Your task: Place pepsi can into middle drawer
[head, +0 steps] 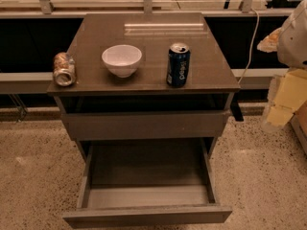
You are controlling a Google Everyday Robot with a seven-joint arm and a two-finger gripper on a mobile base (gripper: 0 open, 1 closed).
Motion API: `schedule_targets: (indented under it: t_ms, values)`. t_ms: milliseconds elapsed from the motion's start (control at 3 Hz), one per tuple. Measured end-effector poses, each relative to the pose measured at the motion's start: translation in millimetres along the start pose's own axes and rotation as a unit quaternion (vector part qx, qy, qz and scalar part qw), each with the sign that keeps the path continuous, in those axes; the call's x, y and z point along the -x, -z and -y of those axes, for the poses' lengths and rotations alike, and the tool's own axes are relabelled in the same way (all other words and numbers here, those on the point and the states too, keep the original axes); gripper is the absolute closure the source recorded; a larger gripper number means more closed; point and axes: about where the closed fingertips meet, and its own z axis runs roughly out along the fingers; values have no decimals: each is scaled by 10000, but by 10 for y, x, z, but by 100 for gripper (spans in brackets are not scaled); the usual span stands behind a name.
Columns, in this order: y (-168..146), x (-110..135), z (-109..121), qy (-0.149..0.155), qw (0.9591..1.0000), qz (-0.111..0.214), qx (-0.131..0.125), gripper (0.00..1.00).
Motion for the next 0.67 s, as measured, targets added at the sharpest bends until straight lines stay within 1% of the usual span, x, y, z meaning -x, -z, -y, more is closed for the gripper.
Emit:
schedule_targets:
  t_ms: [333, 667]
  values:
    - [-21, 11, 23, 4, 10000, 29, -17, 0]
    - [-293, 148, 304, 55, 9990, 387, -202, 0]
